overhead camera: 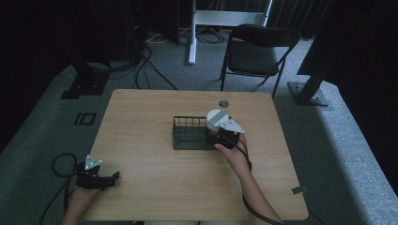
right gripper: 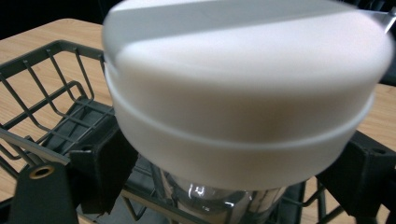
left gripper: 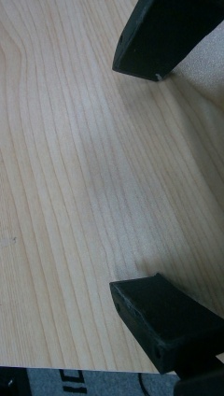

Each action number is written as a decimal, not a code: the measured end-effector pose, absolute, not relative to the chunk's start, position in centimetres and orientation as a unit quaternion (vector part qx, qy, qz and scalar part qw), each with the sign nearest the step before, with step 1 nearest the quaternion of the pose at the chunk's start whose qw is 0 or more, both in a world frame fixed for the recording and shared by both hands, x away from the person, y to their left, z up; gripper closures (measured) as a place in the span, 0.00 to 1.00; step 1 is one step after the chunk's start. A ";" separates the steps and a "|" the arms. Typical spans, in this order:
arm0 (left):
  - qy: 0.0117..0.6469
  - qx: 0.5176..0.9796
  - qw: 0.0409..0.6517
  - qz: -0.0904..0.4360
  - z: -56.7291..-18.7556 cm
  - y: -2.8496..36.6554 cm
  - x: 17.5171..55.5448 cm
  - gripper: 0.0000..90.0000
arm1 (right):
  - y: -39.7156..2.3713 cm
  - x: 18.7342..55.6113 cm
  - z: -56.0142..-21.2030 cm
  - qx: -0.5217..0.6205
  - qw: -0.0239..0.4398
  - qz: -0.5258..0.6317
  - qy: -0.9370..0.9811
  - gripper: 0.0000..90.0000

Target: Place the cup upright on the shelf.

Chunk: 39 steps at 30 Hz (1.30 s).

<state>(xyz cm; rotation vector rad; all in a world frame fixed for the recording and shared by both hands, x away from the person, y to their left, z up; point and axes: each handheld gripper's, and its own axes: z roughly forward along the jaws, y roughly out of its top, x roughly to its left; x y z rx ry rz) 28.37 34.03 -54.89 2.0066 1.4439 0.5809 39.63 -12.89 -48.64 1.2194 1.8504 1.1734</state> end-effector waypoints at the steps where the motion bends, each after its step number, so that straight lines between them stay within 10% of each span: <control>1: 0.543 0.755 0.297 0.218 -54.9 34.0 28.4 0.00 | -13.0 39.6 -48.6 0.459 0.310 0.446 0.703 0.15; 39: 0.543 0.755 0.296 0.219 -54.9 34.0 28.4 0.00 | -17.3 36.1 -48.3 0.463 0.315 0.460 0.689 0.15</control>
